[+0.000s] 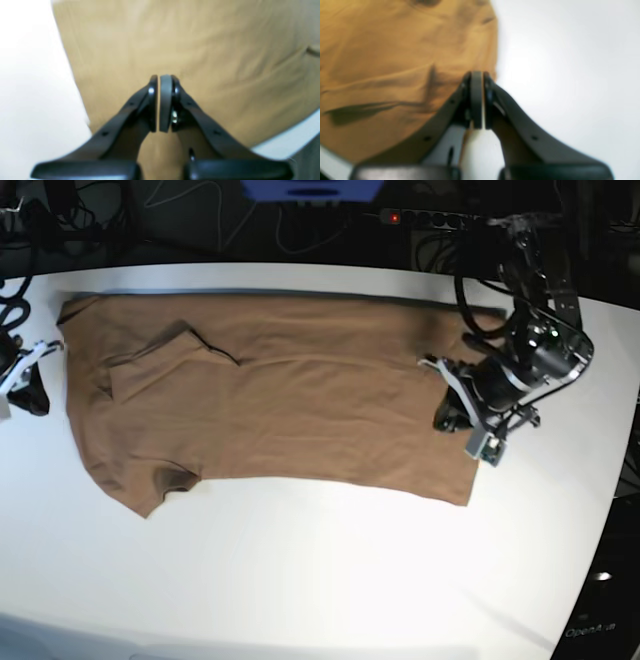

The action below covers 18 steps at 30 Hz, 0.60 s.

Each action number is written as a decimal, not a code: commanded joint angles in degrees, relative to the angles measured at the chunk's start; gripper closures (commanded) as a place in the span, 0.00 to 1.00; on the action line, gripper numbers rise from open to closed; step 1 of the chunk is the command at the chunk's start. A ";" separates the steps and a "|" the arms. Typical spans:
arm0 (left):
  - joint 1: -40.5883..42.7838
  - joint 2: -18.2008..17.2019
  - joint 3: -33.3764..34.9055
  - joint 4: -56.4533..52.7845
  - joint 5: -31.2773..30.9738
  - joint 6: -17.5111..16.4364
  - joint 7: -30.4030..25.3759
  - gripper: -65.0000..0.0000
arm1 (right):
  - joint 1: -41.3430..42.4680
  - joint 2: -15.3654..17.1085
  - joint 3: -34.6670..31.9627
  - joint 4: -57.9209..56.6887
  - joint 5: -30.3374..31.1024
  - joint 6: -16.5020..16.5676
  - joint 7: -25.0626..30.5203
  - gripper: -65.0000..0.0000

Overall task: Fold the T-shirt properly
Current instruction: 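Release the shirt and move both grippers to the hem corners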

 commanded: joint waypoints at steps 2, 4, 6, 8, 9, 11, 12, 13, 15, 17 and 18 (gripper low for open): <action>-2.31 -0.40 -1.50 -0.26 -0.58 0.14 -0.97 0.96 | 4.66 1.35 0.36 0.74 -0.46 0.17 -1.51 0.99; -5.21 -0.40 -3.78 -2.89 -0.58 0.14 -0.97 0.96 | 8.97 1.35 0.18 0.65 -1.95 0.17 -4.93 0.98; -8.46 -0.40 -6.16 -7.29 -0.58 0.14 -0.97 0.96 | 13.72 1.35 -1.14 0.65 -4.24 0.17 -8.63 0.94; -10.84 -1.02 -7.74 -11.77 0.21 0.14 -0.97 0.96 | 18.20 1.35 -3.42 0.48 -6.35 0.17 -11.53 0.86; -11.98 -1.63 -8.00 -14.06 1.00 0.14 -1.23 0.96 | 19.96 1.18 -4.48 -0.05 -7.14 0.17 -12.58 0.82; -14.62 -2.16 -8.09 -18.54 2.58 0.14 -1.41 0.96 | 24.53 0.21 -7.03 -2.51 -7.93 0.17 -13.99 0.75; -15.67 -2.16 -8.09 -20.13 3.29 0.14 -1.50 0.96 | 26.47 0.04 -7.82 -4.09 -7.93 0.17 -14.43 0.73; -16.64 -2.16 -8.09 -21.53 3.99 0.14 -1.50 0.96 | 28.31 0.04 -8.70 -6.29 -7.93 0.17 -14.78 0.72; -18.05 -2.16 -8.09 -23.03 5.48 0.14 -1.59 0.96 | 32.27 -0.14 -11.42 -11.13 -7.93 0.17 -14.69 0.70; -18.66 -2.16 -8.09 -23.20 7.15 0.14 -1.59 0.96 | 35.79 -0.58 -13.97 -16.75 -7.93 0.17 -14.43 0.69; -19.10 -2.16 -8.09 -23.47 7.68 0.14 -1.59 0.95 | 37.28 -0.67 -14.94 -20.09 -7.93 0.17 -14.17 0.68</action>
